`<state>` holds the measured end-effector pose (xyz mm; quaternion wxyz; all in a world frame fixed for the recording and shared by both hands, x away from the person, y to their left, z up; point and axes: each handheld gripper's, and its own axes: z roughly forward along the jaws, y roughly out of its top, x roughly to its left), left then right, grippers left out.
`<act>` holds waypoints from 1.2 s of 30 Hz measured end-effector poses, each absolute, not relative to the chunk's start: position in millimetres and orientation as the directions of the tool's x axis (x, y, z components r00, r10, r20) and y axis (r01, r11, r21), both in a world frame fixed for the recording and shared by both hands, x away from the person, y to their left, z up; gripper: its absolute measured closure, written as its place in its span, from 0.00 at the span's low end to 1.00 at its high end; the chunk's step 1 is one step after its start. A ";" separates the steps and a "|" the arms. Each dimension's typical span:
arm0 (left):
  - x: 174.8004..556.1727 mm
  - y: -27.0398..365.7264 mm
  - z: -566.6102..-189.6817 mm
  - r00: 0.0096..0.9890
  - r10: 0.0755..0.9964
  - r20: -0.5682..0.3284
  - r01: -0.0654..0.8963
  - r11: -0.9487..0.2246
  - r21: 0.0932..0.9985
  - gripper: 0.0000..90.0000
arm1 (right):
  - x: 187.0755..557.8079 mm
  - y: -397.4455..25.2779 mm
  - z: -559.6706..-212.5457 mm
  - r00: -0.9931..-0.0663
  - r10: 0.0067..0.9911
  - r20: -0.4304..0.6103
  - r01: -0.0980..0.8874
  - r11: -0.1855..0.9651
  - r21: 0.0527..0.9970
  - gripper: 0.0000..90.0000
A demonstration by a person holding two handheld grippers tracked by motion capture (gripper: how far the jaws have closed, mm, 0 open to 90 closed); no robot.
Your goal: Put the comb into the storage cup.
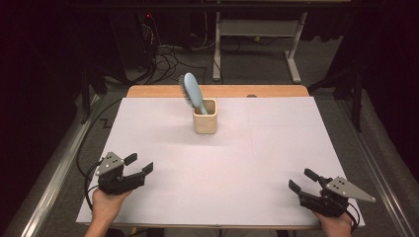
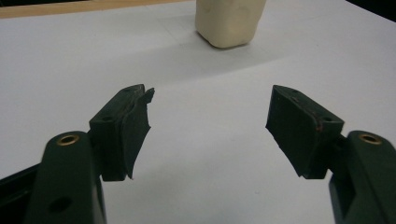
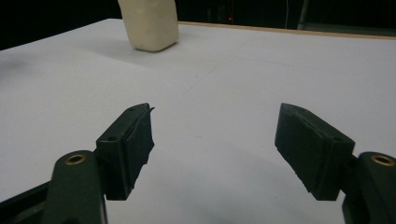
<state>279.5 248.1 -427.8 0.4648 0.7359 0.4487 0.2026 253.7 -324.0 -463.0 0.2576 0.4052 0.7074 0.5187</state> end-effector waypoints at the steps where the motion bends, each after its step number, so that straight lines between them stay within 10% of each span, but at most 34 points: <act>1: 279.2 248.2 -428.2 0.515 0.849 -0.119 0.472 -0.165 0.866 0.34 | 253.5 -324.1 -462.9 -0.539 0.840 0.055 0.307 0.136 0.942 0.31; 36: 272.5 257.3 -439.8 0.495 0.859 -0.130 0.490 -0.153 0.858 0.34 | 253.7 -323.9 -463.0 -0.538 0.841 0.053 0.307 0.137 0.942 0.32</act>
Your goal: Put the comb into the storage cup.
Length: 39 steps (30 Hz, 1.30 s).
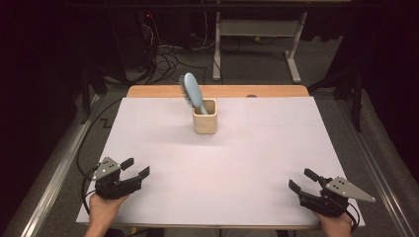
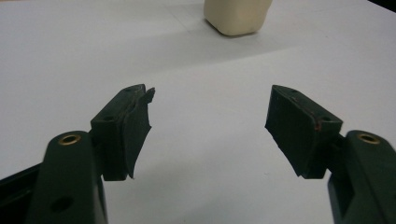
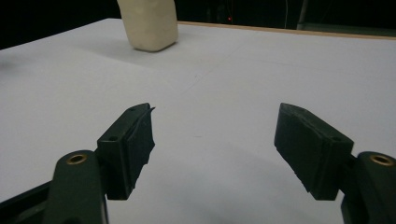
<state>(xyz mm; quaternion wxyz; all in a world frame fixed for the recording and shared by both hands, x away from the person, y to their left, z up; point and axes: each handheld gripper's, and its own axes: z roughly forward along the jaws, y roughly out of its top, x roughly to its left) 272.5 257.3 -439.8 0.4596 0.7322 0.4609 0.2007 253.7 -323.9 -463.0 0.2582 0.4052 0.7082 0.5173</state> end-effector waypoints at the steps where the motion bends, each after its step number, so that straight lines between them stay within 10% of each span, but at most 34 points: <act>1: 272.5 257.1 -440.7 0.494 0.859 -0.130 0.492 -0.153 0.857 0.34 | 253.7 -323.8 -463.1 -0.537 0.842 0.054 0.307 0.136 0.942 0.32; 39: 269.6 267.0 -460.8 0.446 0.869 -0.214 0.542 -0.072 0.837 0.35 | 253.9 -323.4 -463.1 -0.542 0.839 0.051 0.307 0.142 0.941 0.32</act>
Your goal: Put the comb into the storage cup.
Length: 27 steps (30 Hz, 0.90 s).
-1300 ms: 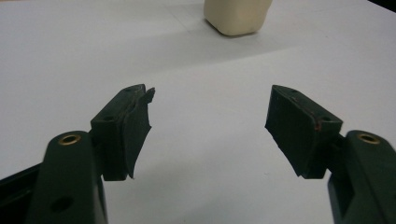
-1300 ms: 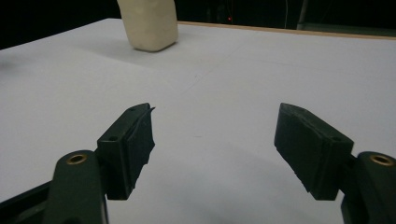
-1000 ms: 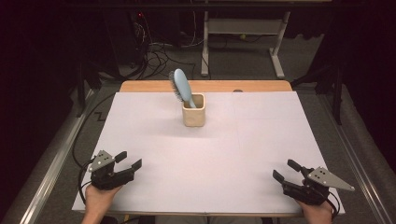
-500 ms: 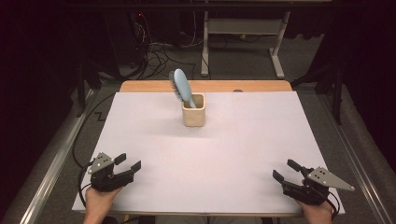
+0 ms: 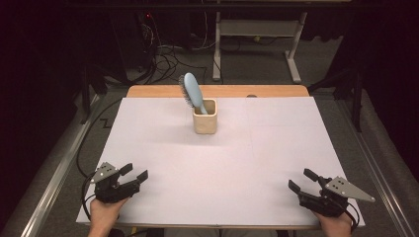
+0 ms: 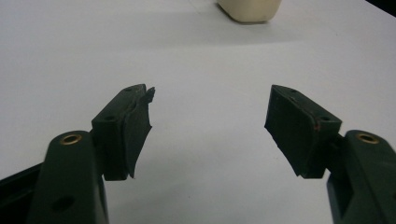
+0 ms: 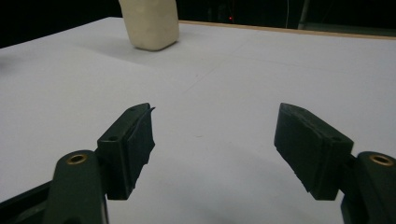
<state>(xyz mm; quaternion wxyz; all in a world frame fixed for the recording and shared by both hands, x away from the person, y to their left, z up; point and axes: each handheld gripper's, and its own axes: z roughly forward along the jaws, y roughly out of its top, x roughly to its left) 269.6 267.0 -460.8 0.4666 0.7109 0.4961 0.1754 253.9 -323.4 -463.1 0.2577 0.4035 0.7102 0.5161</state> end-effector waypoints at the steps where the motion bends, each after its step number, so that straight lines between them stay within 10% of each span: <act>1: 269.5 267.2 -461.4 0.444 0.870 -0.213 0.543 -0.073 0.837 0.35 | 253.8 -323.5 -463.1 -0.541 0.839 0.050 0.307 0.142 0.941 0.32; 27: 265.8 263.8 -474.6 0.427 0.881 -0.205 0.563 -0.082 0.823 0.35 | 254.2 -324.0 -463.6 -0.534 0.843 0.065 0.325 0.133 0.936 0.30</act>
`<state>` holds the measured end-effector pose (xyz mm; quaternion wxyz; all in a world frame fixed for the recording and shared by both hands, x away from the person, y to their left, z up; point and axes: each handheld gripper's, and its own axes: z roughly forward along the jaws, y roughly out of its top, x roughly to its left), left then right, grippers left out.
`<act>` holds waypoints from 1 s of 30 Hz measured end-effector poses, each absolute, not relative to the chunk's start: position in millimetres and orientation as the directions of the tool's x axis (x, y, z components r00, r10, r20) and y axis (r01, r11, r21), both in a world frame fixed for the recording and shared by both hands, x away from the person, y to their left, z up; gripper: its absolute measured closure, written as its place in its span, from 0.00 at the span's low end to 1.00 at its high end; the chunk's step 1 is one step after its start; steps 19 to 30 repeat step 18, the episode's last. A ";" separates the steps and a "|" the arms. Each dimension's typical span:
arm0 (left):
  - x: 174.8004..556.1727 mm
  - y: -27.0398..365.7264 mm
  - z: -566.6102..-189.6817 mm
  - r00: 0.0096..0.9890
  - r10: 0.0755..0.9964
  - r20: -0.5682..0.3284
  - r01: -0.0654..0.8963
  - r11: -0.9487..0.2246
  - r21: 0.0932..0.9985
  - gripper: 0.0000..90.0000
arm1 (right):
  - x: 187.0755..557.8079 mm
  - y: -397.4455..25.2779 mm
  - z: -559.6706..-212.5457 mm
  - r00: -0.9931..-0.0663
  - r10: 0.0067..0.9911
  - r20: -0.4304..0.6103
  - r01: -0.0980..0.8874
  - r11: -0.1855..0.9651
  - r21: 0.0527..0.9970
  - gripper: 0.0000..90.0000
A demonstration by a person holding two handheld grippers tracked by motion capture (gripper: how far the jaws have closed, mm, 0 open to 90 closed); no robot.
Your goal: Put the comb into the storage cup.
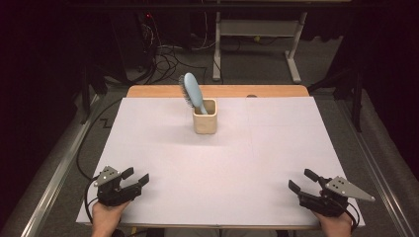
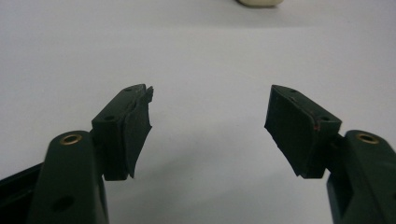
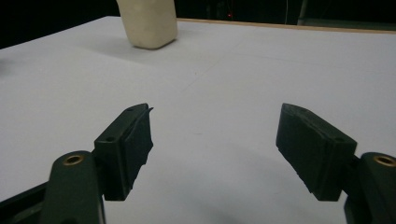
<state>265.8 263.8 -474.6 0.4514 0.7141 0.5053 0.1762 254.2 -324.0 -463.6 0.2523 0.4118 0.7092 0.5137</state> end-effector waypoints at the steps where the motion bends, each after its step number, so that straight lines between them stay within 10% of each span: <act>1: 265.5 263.6 -474.7 0.425 0.883 -0.200 0.561 -0.083 0.824 0.35 | 254.2 -324.0 -463.6 -0.534 0.843 0.065 0.325 0.133 0.936 0.30; 30: 265.9 261.9 -475.6 0.427 0.883 -0.194 0.562 -0.091 0.822 0.35 | 254.6 -324.5 -463.9 -0.527 0.847 0.070 0.327 0.126 0.936 0.29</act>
